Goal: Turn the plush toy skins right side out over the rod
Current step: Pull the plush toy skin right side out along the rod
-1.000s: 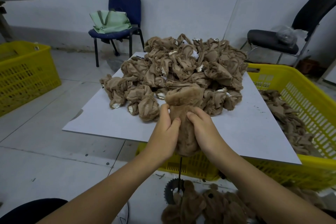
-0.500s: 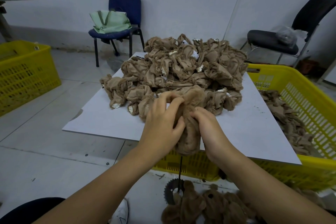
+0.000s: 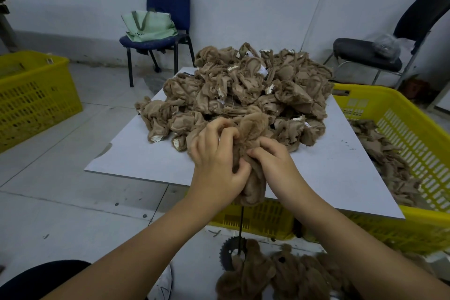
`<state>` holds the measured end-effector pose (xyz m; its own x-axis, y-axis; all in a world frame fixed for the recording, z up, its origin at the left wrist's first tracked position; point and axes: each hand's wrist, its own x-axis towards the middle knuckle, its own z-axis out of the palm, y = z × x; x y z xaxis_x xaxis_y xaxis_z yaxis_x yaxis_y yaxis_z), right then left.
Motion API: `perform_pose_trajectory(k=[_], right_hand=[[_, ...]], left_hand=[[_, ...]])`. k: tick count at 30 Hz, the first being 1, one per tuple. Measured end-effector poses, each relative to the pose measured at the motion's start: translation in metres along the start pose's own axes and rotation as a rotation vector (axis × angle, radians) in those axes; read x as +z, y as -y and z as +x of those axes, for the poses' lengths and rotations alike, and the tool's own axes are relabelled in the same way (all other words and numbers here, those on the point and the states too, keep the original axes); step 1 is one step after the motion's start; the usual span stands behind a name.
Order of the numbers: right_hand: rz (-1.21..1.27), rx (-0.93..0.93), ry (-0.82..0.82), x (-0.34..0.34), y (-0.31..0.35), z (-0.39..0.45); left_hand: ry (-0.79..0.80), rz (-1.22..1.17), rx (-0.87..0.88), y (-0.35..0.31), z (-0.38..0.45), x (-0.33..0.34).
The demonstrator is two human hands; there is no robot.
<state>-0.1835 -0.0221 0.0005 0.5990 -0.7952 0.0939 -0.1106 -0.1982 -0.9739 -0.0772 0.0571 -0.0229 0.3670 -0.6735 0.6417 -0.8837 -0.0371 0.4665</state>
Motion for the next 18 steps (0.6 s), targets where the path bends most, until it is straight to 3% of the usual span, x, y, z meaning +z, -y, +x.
perform_pose_trajectory(k=[4, 8, 10, 13, 15, 18], right_hand=[[0.2, 0.154, 0.02, -0.003, -0.004, 0.004], [0.361, 0.296, 0.17, -0.011, -0.015, 0.006], [0.246, 0.247, 0.172, -0.012, -0.019, 0.005], [0.029, 0.146, 0.051, -0.008, -0.025, 0.003], [-0.025, 0.054, 0.024, -0.007, -0.028, 0.001], [-0.284, -0.118, 0.166, -0.015, -0.029, -0.004]], left_hand=[[0.101, 0.001, 0.003, 0.002, 0.004, 0.0], [0.274, -0.104, -0.016, 0.009, 0.01, -0.005], [0.393, -0.035, -0.006, 0.014, 0.012, -0.007], [0.522, -0.01, -0.105, 0.019, 0.012, -0.005], [0.522, 0.019, -0.114, 0.018, 0.01, -0.002], [0.445, 0.188, -0.037, 0.02, 0.009, -0.002]])
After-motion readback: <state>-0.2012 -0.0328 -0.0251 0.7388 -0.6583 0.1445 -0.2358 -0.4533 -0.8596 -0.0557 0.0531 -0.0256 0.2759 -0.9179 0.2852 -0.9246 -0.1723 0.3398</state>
